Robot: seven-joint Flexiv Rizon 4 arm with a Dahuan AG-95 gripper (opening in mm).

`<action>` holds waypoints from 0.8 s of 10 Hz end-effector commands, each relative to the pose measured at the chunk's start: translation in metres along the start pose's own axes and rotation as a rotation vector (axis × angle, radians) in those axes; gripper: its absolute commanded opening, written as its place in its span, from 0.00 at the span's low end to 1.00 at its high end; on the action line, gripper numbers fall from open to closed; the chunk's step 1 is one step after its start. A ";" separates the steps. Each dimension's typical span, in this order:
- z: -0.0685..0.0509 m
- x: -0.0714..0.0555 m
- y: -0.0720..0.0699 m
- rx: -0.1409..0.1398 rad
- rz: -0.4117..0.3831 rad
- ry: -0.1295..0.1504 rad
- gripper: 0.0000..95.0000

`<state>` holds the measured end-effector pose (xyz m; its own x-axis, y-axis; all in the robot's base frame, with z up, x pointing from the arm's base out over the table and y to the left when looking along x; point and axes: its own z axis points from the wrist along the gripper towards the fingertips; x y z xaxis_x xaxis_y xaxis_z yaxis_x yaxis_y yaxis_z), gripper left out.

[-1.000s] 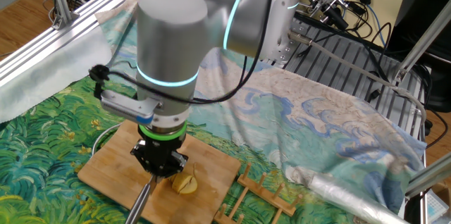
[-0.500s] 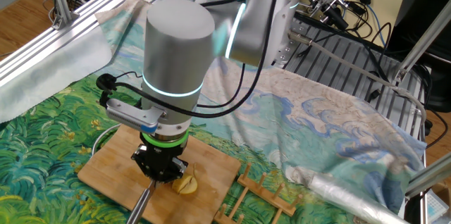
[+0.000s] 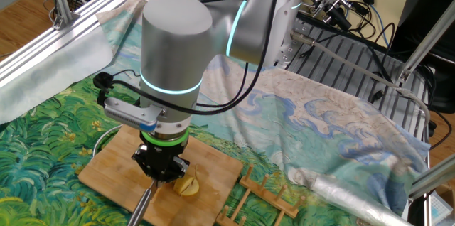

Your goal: Chop the potatoes

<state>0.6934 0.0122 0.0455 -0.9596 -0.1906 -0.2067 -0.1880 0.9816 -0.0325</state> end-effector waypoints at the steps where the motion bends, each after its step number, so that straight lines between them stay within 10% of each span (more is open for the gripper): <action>1: -0.003 -0.002 0.000 -0.003 -0.004 -0.002 0.00; 8: -0.008 -0.001 0.000 -0.005 0.002 -0.002 0.00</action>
<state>0.6918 0.0121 0.0533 -0.9597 -0.1896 -0.2073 -0.1882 0.9818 -0.0268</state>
